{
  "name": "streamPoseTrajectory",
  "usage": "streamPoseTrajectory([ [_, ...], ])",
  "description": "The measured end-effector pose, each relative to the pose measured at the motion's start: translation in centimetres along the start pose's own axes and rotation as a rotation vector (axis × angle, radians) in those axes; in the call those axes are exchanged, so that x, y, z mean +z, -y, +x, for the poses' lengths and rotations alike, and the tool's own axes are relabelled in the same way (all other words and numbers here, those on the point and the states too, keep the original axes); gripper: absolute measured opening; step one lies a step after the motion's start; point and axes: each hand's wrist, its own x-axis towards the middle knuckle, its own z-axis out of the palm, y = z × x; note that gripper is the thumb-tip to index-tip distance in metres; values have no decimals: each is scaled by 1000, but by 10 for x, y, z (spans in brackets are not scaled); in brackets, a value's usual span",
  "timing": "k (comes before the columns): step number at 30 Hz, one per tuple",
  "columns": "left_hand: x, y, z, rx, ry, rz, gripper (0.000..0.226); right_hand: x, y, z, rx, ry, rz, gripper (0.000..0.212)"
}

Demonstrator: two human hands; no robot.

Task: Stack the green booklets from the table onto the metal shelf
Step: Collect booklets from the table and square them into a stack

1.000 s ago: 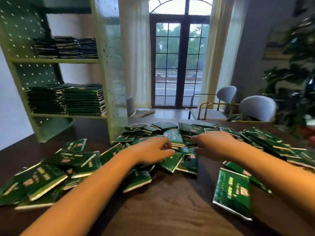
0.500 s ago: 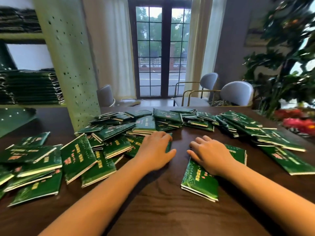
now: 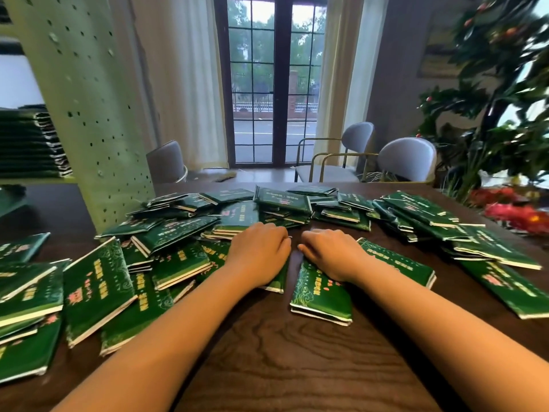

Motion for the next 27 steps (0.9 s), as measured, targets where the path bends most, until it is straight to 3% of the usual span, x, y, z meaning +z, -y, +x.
streamPoseTrajectory([
  [9, 8, 1, -20, 51, 63, -156, 38, 6, -2, 0, 72, -201, 76, 28],
  [13, 6, -6, -21, 61, 41, -232, 43, 1, 1, -5, 32, -382, 397, 19],
  [16, 4, -5, -22, 85, 77, -455, 34, -7, 7, -10, 19, -482, 584, 15],
  [20, 0, -7, -24, 92, 91, -777, 16, -24, 6, -13, 30, -523, 629, 15],
  [23, 0, -9, -22, -16, 78, -904, 3, -38, -17, -18, 101, -407, 328, 16],
  [27, -3, -8, -22, -248, 93, -1171, 11, -42, -50, -28, 279, 27, 13, 30],
])
